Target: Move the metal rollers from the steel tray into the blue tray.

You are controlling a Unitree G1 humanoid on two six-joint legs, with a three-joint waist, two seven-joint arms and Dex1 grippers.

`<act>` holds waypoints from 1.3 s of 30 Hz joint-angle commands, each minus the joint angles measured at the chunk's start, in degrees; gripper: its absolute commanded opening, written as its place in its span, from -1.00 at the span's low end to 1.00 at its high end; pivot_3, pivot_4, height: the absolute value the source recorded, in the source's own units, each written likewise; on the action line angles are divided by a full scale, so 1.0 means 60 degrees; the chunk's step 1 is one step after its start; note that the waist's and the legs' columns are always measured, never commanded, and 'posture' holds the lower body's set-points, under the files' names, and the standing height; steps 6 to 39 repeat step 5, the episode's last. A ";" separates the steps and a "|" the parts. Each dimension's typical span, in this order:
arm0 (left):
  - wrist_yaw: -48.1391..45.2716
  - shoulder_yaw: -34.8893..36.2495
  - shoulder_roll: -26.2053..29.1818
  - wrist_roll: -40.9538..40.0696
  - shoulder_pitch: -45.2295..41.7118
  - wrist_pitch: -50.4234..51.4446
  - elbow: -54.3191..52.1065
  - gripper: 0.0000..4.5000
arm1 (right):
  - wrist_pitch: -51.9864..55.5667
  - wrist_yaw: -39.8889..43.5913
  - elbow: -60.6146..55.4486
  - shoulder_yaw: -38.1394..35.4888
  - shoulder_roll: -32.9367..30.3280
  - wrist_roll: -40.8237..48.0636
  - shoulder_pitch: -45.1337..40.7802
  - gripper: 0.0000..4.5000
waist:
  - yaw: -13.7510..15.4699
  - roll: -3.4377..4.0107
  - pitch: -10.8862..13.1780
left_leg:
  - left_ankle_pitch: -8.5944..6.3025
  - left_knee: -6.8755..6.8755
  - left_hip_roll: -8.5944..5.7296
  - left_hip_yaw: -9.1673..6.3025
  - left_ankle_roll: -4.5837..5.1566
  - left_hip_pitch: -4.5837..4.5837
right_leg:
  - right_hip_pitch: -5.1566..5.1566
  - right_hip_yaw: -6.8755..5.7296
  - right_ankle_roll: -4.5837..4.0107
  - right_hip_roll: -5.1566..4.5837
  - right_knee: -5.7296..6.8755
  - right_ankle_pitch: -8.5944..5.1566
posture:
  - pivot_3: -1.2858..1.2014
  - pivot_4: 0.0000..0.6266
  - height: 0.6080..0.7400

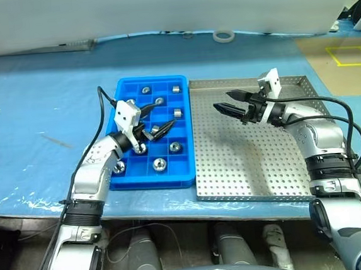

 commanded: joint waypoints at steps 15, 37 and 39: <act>-0.0017 0.0258 0.0292 -0.0082 0.0153 -0.0163 -0.0424 1.00 | -0.0551 0.0241 0.0321 0.0157 -0.0027 -0.0009 -0.0442 0.99 | 0.0027 0.0000 0.0000 | -0.0001 -0.0001 0.0001 0.0000 0.0001 -0.0005 | -0.0001 -0.0002 0.0000 0.0000 -0.0005 0.0000 | -0.04 -0.52 1.00; -0.0017 0.0258 0.0292 -0.0082 0.0153 -0.0163 -0.0424 1.00 | -0.0551 0.0241 0.0321 0.0157 -0.0027 -0.0009 -0.0442 0.99 | 0.0027 0.0000 0.0000 | -0.0001 -0.0001 0.0001 0.0000 0.0001 -0.0005 | -0.0001 -0.0002 0.0000 0.0000 -0.0005 0.0000 | -0.04 -0.52 1.00; -0.0017 0.0258 0.0292 -0.0082 0.0153 -0.0163 -0.0424 1.00 | -0.0551 0.0241 0.0321 0.0157 -0.0027 -0.0009 -0.0442 0.99 | 0.0027 0.0000 0.0000 | -0.0001 -0.0001 0.0001 0.0000 0.0001 -0.0005 | -0.0001 -0.0002 0.0000 0.0000 -0.0005 0.0000 | -0.04 -0.52 1.00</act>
